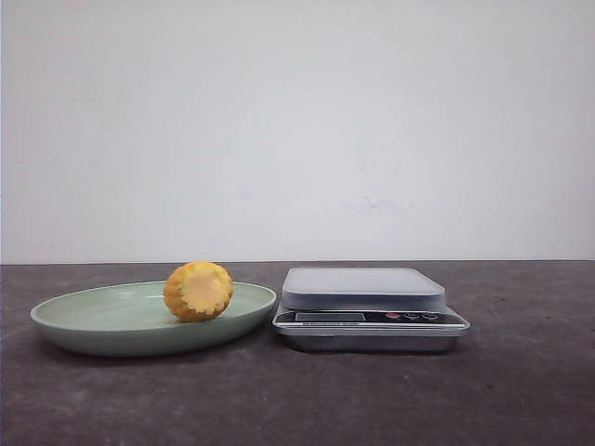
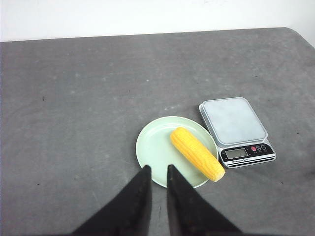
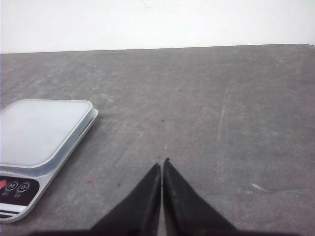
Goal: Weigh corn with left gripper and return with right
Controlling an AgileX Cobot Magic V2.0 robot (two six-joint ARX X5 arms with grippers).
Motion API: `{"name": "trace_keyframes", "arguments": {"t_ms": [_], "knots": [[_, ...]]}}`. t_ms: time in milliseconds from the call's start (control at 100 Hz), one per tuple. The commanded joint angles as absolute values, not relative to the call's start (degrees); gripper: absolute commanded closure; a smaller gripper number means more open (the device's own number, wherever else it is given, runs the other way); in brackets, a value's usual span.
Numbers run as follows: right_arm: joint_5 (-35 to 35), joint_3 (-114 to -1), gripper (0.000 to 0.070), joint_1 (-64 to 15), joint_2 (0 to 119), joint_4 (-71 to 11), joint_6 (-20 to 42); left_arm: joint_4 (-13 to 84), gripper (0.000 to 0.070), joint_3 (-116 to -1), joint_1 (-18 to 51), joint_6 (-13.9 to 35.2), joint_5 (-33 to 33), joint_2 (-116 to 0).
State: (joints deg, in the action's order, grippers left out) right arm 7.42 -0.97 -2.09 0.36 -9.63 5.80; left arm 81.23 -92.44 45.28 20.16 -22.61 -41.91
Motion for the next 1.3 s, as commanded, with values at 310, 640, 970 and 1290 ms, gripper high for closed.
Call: {"name": "trace_keyframes", "arguments": {"t_ms": [310,640,970,1290], "knots": [[7.49,-0.73,0.07,-2.02,0.23,-9.04,5.32,81.21,0.0688,-93.58,39.4,20.03,-22.94,-40.91],[7.49,-0.73,0.07,-2.02,0.23,-9.04,5.32,64.49,0.0688,-86.0,28.58,11.03,-20.49,-32.05],[7.49,-0.73,0.07,-2.02,0.23,-9.04,5.32,32.27,0.0688,-46.59,14.04,8.23,-6.57,-15.44],[7.51,-0.73,0.07,-2.02,0.23,-9.02,5.32,21.82,0.0688,-23.94,1.32,8.4,4.36,-9.72]]}}
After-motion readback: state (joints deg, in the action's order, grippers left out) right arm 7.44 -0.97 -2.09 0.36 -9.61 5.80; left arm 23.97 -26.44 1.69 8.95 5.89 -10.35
